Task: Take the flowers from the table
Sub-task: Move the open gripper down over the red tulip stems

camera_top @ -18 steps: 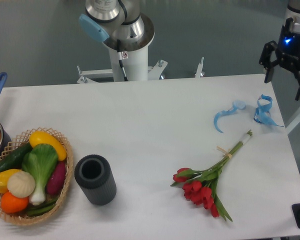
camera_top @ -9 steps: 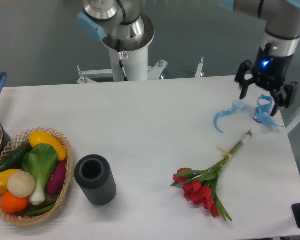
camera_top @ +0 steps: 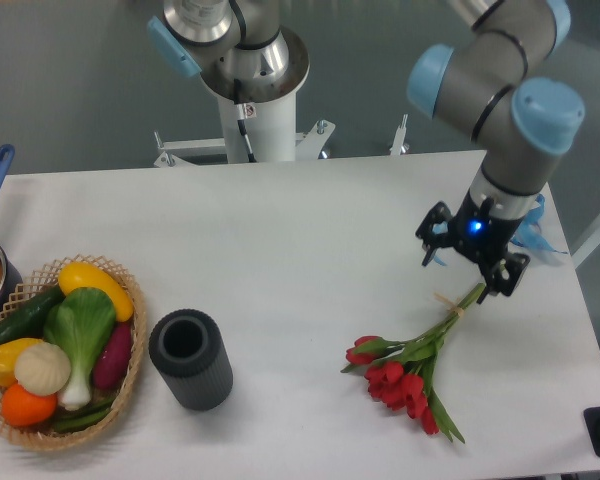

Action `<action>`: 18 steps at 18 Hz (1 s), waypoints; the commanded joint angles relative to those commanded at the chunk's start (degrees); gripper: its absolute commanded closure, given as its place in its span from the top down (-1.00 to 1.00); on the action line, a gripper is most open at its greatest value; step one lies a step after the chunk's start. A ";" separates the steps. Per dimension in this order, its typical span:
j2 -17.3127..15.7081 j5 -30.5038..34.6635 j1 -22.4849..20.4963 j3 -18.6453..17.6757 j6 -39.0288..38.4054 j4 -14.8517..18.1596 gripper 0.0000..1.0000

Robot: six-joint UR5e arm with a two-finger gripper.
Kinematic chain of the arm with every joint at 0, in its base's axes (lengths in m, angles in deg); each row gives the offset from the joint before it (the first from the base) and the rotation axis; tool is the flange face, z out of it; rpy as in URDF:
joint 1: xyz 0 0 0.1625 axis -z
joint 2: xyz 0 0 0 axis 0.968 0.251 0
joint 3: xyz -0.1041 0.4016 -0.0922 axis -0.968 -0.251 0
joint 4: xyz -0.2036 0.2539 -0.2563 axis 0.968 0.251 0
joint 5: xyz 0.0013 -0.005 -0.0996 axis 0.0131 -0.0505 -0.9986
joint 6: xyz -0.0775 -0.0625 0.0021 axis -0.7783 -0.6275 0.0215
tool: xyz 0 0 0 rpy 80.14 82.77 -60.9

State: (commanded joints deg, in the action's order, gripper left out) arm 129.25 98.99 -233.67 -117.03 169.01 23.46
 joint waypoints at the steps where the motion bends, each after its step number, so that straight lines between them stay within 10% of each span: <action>1: 0.70 0.09 0.61 -0.09 -0.26 -0.70 1.00; 18: 8.00 0.70 3.08 -1.14 1.50 -10.01 1.00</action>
State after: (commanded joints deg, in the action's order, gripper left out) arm 137.25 99.70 -230.59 -118.17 170.51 13.45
